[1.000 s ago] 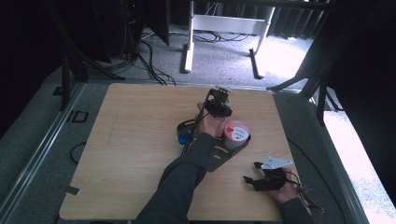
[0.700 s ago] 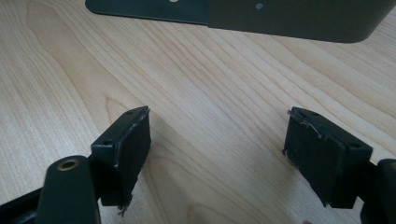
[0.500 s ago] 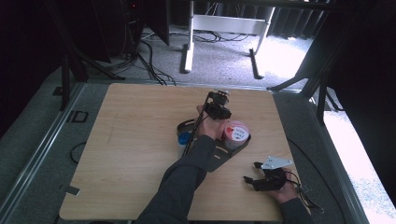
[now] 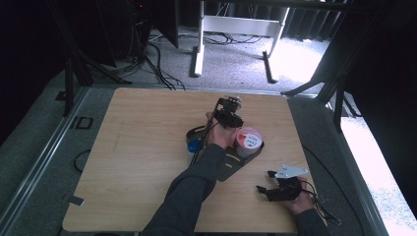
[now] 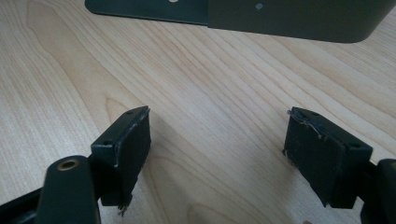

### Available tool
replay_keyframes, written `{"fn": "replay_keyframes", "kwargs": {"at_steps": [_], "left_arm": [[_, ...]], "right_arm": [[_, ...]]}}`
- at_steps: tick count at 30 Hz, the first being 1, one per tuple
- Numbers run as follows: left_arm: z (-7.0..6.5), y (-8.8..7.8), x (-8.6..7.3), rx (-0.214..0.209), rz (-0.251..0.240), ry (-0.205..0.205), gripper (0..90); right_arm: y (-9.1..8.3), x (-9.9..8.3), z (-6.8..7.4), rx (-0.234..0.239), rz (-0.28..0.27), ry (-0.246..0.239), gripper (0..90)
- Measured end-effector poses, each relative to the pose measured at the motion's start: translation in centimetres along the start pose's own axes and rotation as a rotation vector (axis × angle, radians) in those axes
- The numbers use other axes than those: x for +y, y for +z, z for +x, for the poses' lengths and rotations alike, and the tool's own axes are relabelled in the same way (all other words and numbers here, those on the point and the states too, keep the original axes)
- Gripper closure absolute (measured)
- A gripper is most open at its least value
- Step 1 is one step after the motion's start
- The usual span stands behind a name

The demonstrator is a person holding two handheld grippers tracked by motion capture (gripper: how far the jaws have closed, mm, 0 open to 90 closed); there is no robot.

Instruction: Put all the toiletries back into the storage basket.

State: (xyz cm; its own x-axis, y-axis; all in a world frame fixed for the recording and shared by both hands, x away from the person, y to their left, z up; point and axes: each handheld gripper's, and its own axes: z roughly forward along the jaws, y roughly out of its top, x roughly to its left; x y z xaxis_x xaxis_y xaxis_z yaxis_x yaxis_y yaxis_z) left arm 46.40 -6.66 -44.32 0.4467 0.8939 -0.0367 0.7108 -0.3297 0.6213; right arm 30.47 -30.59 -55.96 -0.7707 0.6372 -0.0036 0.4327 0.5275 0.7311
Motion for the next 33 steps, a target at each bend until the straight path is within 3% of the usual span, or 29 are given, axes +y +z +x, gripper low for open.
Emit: {"fn": "replay_keyframes", "kwargs": {"at_steps": [8,16,19,31,33], "left_arm": [[0.2,-1.0,-0.4,-0.012,-0.006,-0.025,36.4],[0.0,-2.7,-0.5,-0.034,-0.014,-0.037,35.7],[0.0,-3.3,-0.6,-0.065,-0.025,-0.051,35.6],[0.2,-6.5,-1.0,-0.138,-0.076,-0.026,35.6],[0.4,-7.3,-1.1,-0.146,-0.108,-0.023,36.1]], "right_arm": [[0.0,0.0,0.0,-0.001,0.0,-0.003,22.5],[0.0,0.0,0.0,0.0,0.0,-0.003,22.4],[0.0,0.0,0.0,0.0,0.0,-0.003,22.4],[0.0,0.0,0.0,-0.001,-0.001,-0.002,22.4],[0.0,0.0,0.0,-0.001,-0.001,-0.002,22.4]]}}
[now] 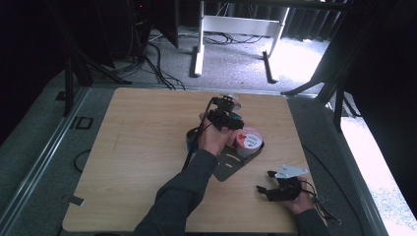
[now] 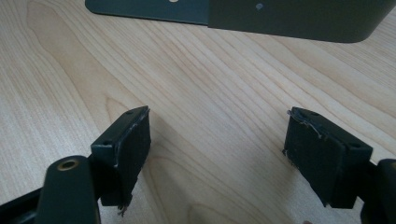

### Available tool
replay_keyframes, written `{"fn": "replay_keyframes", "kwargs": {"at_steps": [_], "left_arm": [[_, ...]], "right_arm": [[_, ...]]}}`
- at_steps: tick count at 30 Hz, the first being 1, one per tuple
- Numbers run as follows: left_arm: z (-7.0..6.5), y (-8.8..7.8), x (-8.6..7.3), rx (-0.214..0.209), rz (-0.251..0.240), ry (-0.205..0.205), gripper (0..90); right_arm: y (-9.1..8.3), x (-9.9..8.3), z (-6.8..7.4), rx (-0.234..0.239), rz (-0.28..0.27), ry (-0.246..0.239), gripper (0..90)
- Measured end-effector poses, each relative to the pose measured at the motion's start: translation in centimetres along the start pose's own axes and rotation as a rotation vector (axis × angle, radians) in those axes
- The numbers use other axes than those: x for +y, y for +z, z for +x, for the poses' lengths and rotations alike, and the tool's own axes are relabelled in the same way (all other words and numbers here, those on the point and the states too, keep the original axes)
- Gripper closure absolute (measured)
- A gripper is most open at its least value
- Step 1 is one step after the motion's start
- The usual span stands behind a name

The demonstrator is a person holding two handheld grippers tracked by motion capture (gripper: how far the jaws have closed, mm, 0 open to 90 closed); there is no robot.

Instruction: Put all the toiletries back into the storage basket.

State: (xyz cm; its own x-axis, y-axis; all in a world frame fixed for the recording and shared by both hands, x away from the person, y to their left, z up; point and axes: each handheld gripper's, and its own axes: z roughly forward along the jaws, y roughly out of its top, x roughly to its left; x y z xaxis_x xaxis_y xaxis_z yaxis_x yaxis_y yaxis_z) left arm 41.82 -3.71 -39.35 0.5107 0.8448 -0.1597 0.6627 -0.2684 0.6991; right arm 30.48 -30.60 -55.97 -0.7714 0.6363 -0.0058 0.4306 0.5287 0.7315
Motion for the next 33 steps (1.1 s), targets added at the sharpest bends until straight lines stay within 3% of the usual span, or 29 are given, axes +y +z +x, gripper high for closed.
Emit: {"fn": "replay_keyframes", "kwargs": {"at_steps": [5,11,19,24,33], "left_arm": [[0.5,-1.6,-0.1,-0.015,-0.044,0.01,36.5],[1.4,-3.1,-0.4,-0.025,-0.076,0.053,39.7],[3.2,-4.1,-1.4,-0.062,-0.088,0.066,42.3],[4.2,-4.7,-2.0,-0.059,-0.083,0.078,40.1],[4.7,-5.8,-2.7,-0.062,-0.084,0.106,36.5]], "right_arm": [[0.0,0.0,0.0,0.0,0.0,0.0,22.4],[0.0,0.0,0.0,0.0,0.0,0.0,22.4],[0.0,0.0,0.0,0.0,0.001,0.001,22.4],[0.0,0.0,0.0,0.001,0.001,0.001,22.4],[0.0,0.0,0.0,0.001,0.0,0.002,22.4]]}}
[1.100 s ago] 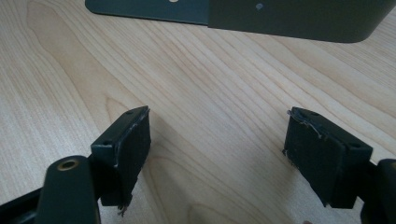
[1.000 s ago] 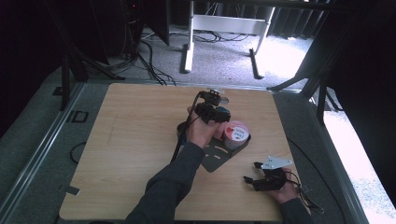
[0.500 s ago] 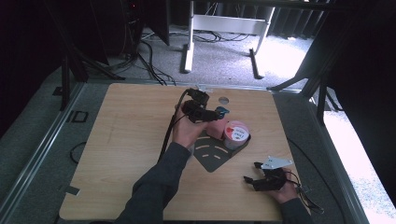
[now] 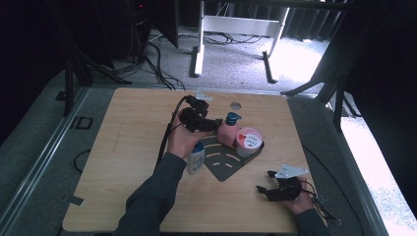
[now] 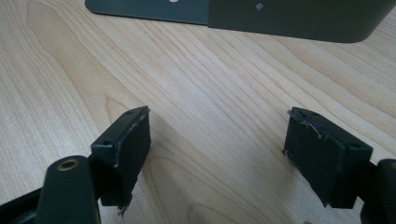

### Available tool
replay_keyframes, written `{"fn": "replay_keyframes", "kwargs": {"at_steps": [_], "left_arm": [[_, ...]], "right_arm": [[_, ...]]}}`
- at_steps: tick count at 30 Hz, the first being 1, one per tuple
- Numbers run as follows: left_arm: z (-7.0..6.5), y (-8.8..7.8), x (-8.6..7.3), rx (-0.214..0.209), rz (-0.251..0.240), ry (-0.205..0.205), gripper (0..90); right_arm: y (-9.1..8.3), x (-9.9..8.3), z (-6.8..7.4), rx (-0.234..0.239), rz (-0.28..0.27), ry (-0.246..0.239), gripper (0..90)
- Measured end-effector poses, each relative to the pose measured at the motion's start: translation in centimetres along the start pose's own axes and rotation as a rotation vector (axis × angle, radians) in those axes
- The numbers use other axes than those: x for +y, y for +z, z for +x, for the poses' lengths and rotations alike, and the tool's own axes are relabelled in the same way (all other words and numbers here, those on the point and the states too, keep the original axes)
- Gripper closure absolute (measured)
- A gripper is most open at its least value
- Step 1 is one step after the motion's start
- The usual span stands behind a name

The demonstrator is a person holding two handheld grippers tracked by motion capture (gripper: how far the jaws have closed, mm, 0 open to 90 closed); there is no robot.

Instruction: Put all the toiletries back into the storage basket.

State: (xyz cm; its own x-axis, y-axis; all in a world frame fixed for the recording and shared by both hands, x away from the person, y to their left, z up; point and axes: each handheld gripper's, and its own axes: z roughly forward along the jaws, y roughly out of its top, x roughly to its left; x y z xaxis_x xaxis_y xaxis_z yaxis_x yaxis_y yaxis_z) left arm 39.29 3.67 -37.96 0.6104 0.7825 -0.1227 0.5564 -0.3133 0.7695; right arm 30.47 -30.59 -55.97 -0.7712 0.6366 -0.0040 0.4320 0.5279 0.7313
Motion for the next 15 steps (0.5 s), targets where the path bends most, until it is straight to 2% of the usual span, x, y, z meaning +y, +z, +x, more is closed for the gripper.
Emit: {"fn": "replay_keyframes", "kwargs": {"at_steps": [3,15], "left_arm": [[0.1,-0.6,-0.4,0.0,-0.006,0.029,37.5],[0.3,-1.6,-1.8,-0.021,0.014,0.079,42.9]], "right_arm": [[0.0,0.0,0.0,-0.001,0.0,-0.002,22.4],[0.0,0.0,0.0,0.0,0.0,-0.001,22.4]]}}
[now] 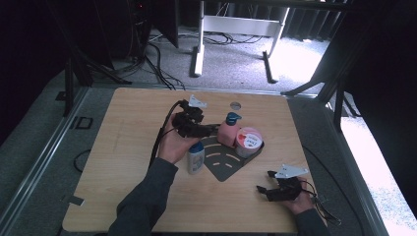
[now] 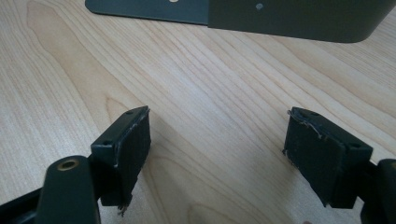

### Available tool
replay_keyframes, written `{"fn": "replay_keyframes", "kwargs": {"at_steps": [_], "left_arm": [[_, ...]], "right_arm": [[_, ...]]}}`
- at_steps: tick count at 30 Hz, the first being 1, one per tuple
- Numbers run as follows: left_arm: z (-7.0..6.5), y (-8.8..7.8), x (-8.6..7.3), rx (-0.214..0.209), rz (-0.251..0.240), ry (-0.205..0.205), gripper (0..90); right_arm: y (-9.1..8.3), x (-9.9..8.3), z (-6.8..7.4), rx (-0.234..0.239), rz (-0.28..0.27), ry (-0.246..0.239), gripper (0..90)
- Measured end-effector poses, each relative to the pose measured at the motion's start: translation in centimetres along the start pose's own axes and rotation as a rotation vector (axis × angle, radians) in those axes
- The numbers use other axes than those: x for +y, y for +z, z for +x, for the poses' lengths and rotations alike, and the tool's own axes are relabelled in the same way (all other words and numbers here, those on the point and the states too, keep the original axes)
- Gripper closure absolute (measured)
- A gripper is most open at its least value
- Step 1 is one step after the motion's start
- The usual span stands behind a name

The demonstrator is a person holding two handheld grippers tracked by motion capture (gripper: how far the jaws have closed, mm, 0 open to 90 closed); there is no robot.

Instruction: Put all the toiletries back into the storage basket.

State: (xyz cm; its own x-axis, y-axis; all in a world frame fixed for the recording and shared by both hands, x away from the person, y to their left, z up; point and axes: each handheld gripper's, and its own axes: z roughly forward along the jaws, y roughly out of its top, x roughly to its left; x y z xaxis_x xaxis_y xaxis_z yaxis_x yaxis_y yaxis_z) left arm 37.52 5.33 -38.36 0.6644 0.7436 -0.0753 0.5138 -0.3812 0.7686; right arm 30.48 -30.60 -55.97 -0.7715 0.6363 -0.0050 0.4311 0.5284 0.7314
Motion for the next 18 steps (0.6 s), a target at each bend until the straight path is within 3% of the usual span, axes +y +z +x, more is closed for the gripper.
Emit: {"fn": "replay_keyframes", "kwargs": {"at_steps": [7,12,18], "left_arm": [[0.2,-0.6,-1.1,0.0,0.013,0.012,44.1],[0.2,-1.4,-2.1,-0.009,-0.022,0.019,44.1],[-0.2,-1.8,-2.9,-0.019,-0.017,0.048,42.9]], "right_arm": [[0.0,0.0,0.0,0.0,0.0,0.0,22.4],[0.0,0.0,0.0,0.0,0.001,0.0,22.4],[0.0,0.0,0.0,0.0,0.0,0.0,22.4]]}}
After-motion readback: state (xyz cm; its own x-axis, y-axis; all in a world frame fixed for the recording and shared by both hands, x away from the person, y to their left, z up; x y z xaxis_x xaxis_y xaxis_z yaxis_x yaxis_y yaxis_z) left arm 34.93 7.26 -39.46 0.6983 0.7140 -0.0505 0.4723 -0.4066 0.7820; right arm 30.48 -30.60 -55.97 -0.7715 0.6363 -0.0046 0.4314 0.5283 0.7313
